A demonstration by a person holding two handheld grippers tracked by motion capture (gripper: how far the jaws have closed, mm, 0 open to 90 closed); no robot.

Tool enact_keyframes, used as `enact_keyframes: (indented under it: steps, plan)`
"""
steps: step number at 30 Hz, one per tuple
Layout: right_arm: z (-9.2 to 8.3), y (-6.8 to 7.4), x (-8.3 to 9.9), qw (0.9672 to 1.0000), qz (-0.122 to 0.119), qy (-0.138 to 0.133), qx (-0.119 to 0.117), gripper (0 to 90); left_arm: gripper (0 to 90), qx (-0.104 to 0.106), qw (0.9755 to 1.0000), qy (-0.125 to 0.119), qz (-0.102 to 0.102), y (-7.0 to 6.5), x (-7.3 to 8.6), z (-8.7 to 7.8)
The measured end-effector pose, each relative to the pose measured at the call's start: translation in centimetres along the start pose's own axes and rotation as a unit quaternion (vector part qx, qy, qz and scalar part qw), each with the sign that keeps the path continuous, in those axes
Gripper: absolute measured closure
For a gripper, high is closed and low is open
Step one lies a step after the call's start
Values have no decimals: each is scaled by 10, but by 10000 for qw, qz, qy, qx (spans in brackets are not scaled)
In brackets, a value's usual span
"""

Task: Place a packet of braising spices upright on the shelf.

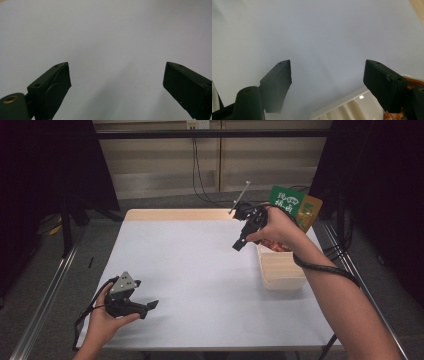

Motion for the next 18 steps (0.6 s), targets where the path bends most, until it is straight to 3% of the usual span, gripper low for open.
enact_keyframes:
  steps: [6,10,16,18]
  plan:
    - [19,9,0,9999,-118,18,-73,196,75,5,10000,-39,-29,-1,0,0]
    - [23,8,1,10000,-71,22,-61,182,75,-53,10000,23,79,1,0,-1]
    - [35,11,4,9997,-218,45,32,148,75,5,10000,-41,-31,-1,0,0]
    - [40,14,6,9997,-258,50,-12,146,74,-5,10000,-13,35,0,1,0]
Point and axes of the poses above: each handheld gripper's, and its own axes: z roughly forward along the jaws, x roughly out of its underside, y roughly to its left, the point moved 9 cm from there along z, roughly forward along the jaws, and after that the axes turned 15 degrees about -x, right-handed, at the moved point
